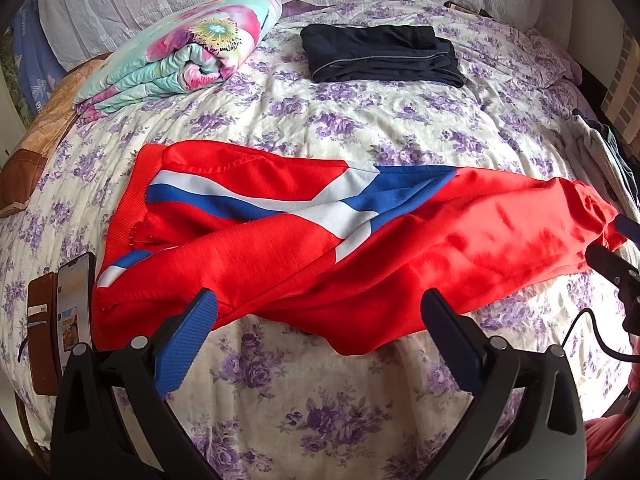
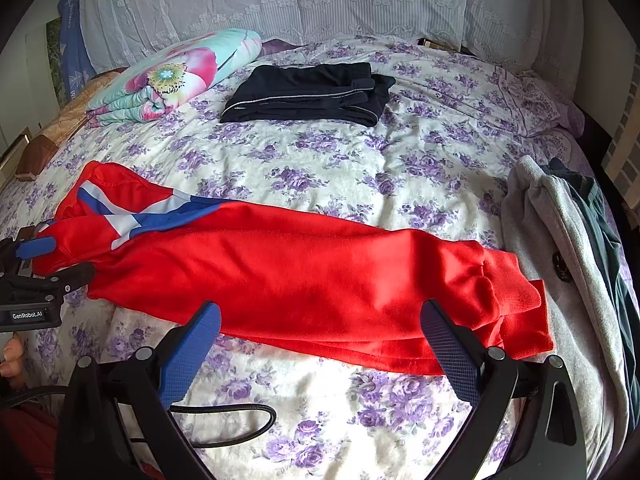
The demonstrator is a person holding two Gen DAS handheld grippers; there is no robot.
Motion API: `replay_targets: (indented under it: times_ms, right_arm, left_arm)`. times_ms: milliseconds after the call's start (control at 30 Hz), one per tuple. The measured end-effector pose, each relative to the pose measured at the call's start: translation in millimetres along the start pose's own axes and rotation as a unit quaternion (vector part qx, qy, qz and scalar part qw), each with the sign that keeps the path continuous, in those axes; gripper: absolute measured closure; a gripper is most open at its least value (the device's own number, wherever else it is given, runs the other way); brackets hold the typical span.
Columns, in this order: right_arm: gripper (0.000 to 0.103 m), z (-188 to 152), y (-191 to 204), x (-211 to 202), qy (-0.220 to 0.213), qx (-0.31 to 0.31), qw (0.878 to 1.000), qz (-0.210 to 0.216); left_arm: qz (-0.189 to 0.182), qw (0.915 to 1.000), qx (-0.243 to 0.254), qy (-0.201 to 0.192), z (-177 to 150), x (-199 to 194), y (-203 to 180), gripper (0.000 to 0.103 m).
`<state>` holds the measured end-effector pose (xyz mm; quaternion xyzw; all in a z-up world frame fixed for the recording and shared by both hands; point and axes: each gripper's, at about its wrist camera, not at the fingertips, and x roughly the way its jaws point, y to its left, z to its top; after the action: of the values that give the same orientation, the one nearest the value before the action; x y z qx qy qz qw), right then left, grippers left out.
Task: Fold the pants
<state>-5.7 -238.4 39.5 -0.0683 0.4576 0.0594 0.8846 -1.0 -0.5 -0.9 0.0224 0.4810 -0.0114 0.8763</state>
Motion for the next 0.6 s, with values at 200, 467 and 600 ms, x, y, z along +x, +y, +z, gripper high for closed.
replay_targets:
  times_ms: [200, 467, 600]
  right_arm:
    - [0.003, 0.0, 0.1, 0.5, 0.0, 0.0, 1.0, 0.0]
    - [0.003, -0.3, 0.6, 1.0, 0.001, 0.0, 1.0, 0.0]
    - [0.003, -0.3, 0.5, 1.2, 0.001, 0.001, 1.0, 0.0]
  left_arm:
    - [0.0, 1.0, 0.0, 0.0, -0.2, -0.2, -0.1, 0.004]
    - [-0.003, 1.0, -0.002, 0.0, -0.6, -0.6, 0.3, 0.004]
    - [-0.004, 1.0, -0.003, 0.0, -0.2, -0.4, 0.2, 0.004]
